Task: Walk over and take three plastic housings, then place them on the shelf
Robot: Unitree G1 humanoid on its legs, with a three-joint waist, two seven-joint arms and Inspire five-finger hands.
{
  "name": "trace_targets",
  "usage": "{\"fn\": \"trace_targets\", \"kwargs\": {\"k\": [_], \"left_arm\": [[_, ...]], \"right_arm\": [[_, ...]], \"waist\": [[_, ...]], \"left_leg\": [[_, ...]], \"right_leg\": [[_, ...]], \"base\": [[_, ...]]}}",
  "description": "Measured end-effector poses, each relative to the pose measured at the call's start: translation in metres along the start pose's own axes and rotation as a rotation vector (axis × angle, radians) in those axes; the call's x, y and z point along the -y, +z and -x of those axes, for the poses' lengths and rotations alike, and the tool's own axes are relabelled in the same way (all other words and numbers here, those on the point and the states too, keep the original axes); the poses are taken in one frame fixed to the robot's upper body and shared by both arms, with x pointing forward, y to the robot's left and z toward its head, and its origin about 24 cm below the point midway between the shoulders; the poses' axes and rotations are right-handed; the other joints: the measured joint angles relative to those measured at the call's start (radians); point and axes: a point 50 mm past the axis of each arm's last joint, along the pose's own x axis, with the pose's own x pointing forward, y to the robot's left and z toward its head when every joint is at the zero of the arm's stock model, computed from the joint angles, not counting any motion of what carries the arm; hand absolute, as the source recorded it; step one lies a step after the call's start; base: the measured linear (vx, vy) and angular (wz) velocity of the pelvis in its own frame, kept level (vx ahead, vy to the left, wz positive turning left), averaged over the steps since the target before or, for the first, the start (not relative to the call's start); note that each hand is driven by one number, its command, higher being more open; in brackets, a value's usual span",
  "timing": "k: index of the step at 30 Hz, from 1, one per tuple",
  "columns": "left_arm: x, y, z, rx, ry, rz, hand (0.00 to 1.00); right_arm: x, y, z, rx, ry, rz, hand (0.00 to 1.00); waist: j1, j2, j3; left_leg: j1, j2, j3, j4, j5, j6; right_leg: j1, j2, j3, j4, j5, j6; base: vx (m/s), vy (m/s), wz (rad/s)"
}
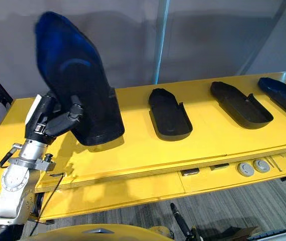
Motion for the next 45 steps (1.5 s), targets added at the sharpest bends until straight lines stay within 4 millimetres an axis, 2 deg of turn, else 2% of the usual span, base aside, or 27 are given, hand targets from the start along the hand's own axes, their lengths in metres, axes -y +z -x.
{"fn": "trace_targets", "kwargs": {"k": [1,5,10,14,17,26,34,35,38,45], "left_arm": [[-0.001,-0.004,-0.001,-0.056,-0.037,0.039,0.0],[-0.008,-0.017,-0.008,-0.164,-0.086,0.143,0.0],[-0.036,-0.045,-0.019,-0.343,-0.015,0.254,0.0],[-0.049,-0.066,-0.021,-0.445,0.045,0.32,0.0],[-0.057,-0.078,-0.019,-0.51,0.076,0.34,0.0],[-0.059,-0.08,-0.028,-0.536,0.047,0.355,0.0],[-0.077,-0.069,-0.044,-0.575,0.008,0.215,0.0],[-0.077,-0.068,-0.045,-0.574,0.007,0.211,1.0],[-0.084,-0.064,-0.05,-0.573,0.007,0.19,1.0],[-0.1,-0.064,-0.051,-0.664,0.069,-0.059,1.0]], "right_arm": [[0.003,0.004,-0.001,0.005,-0.006,0.035,1.0],[0.013,0.004,-0.002,-0.021,-0.034,0.023,1.0],[0.014,0.007,-0.005,-0.023,-0.016,0.031,1.0],[0.011,0.012,-0.006,-0.018,0.003,0.043,1.0],[0.009,0.011,-0.007,-0.022,0.02,0.073,1.0],[0.007,0.019,-0.009,-0.009,0.047,0.119,1.0],[-0.004,0.028,-0.012,0.009,0.086,0.141,1.0],[-0.003,0.028,-0.012,0.007,0.086,0.141,1.0],[-0.003,0.031,-0.013,0.011,0.092,0.144,1.0],[-0.008,0.033,-0.013,0.019,0.113,0.105,1.0]], "waist": [[-0.004,0.009,0.003],[-0.003,0.01,0.004],[-0.007,0.021,0.019],[-0.009,0.043,0.038],[-0.009,0.045,0.039],[-0.009,0.035,0.051],[-0.009,0.029,0.088],[-0.008,0.029,0.088],[-0.01,0.038,0.097],[-0.034,0.039,0.103]], "left_leg": [[0.009,0.002,0.004,-0.012,0.012,-0.003],[0.011,0.001,0.011,-0.013,0.013,-0.004],[0.014,-0.008,0.03,-0.041,0.028,-0.007],[0.03,-0.008,0.046,-0.079,0.053,-0.009],[0.031,0.002,0.055,-0.079,0.061,-0.014],[0.039,0.003,0.069,-0.079,0.061,-0.015],[0.025,0.013,0.076,-0.079,0.065,-0.02],[0.025,0.014,0.076,-0.079,0.066,-0.021],[0.025,0.019,0.076,-0.076,0.066,-0.022],[0.027,0.029,0.082,-0.076,0.066,-0.026]], "right_leg": [[0.002,0.006,0.0,-0.006,0.0,0.0],[0.01,0.008,0.003,-0.026,0.0,0.0],[0.007,0.011,0.022,-0.058,-0.008,0.002],[0.001,0.022,0.045,-0.067,-0.015,0.009],[-0.005,0.035,0.056,-0.066,-0.012,0.013],[-0.008,0.037,0.076,-0.064,-0.016,0.008],[-0.026,0.049,0.087,-0.064,-0.016,0.008],[-0.026,0.05,0.087,-0.064,-0.016,0.008],[-0.026,0.055,0.087,-0.062,-0.016,0.007],[-0.03,0.066,0.096,-0.061,-0.023,-0.004]], "base": [[0.07,-0.022,-0.04],[0.03,-0.013,-0.04],[-0.05,-0.018,-0.09],[-0.05,-0.03,-0.11],[0.0,-0.031,-0.09],[0.0,-0.001,-0.04],[-0.01,-0.004,-0.02],[0.0,0.0,0.0],[0.01,-0.004,0.0],[0.0,-0.005,-0.02]]}}
